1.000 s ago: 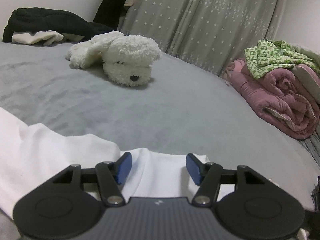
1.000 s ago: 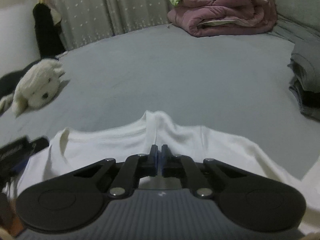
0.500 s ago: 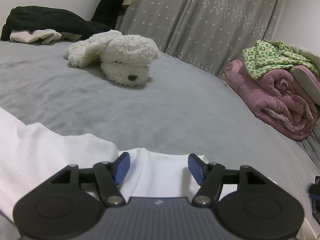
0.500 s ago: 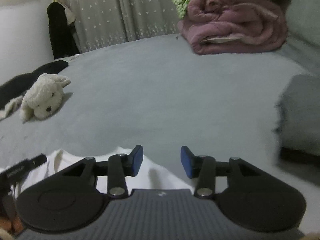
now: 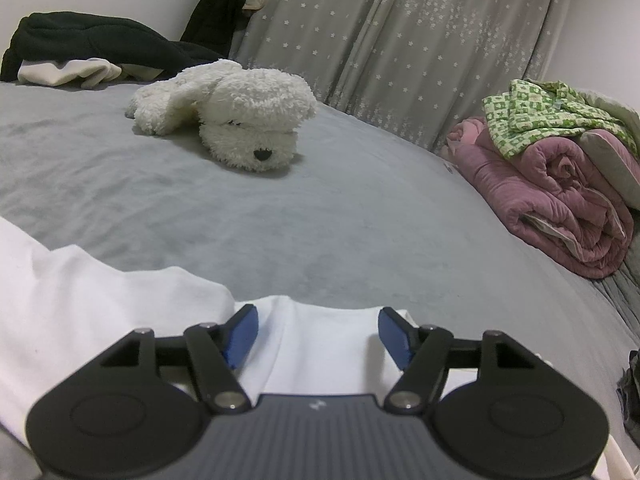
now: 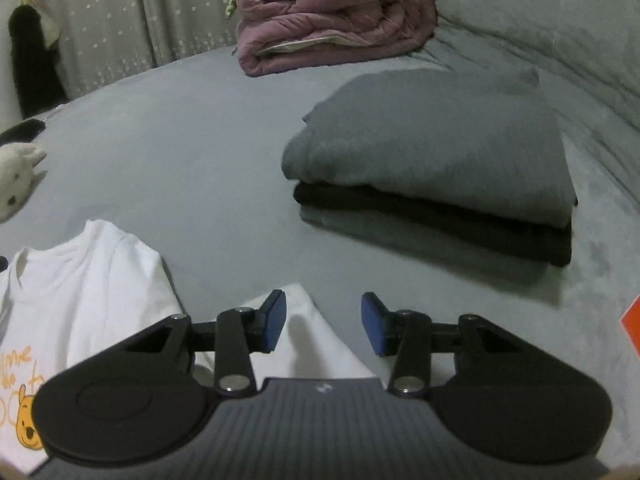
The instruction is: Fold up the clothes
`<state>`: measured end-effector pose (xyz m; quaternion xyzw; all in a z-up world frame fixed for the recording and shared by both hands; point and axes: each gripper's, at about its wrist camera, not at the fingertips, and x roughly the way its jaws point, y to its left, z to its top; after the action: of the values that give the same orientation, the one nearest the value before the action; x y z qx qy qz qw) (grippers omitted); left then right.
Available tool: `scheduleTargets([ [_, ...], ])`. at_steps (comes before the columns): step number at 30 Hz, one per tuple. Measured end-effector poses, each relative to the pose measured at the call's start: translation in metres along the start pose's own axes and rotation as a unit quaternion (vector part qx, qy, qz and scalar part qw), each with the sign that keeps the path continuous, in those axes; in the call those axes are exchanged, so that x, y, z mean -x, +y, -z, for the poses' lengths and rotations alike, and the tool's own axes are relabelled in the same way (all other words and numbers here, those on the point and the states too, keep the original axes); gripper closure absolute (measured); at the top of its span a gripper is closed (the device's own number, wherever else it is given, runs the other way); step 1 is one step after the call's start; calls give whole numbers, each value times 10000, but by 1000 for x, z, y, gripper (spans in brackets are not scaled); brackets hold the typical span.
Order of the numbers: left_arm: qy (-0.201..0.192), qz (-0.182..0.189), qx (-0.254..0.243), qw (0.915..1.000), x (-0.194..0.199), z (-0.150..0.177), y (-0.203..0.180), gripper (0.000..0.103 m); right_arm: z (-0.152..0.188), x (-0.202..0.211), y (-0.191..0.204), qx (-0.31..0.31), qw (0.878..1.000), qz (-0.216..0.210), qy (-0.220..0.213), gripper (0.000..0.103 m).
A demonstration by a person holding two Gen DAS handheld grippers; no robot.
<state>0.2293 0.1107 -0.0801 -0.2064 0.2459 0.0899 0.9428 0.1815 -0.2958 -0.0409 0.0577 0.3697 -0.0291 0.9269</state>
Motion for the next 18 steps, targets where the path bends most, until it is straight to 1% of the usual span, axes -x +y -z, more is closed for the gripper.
scheduleTargets([
  [4, 1, 7, -3, 10000, 0, 0, 0, 34, 3, -1, 2, 202, 9995, -225, 19, 57],
  [7, 0, 6, -9, 10000, 0, 0, 0, 34, 8, -12, 7, 387, 9989, -215, 168, 57],
  [8, 0, 5, -10, 10000, 0, 0, 0, 34, 11, -16, 8, 431, 9988, -187, 159, 61],
  [11, -2, 3, -11, 10000, 0, 1, -1, 34, 14, -11, 6, 442, 9990, -39, -15, 97],
  [14, -4, 3, -9, 10000, 1, 1, -1, 34, 12, 0, 2, 384, 9990, 195, -120, 97],
  [16, -3, 3, -4, 10000, 1, 1, -1, 34, 8, 10, -3, 315, 9978, 536, -217, 97],
  [18, -3, 3, -4, 10000, 1, 1, -1, 33, 3, 22, -12, 119, 9955, 896, -292, 97],
])
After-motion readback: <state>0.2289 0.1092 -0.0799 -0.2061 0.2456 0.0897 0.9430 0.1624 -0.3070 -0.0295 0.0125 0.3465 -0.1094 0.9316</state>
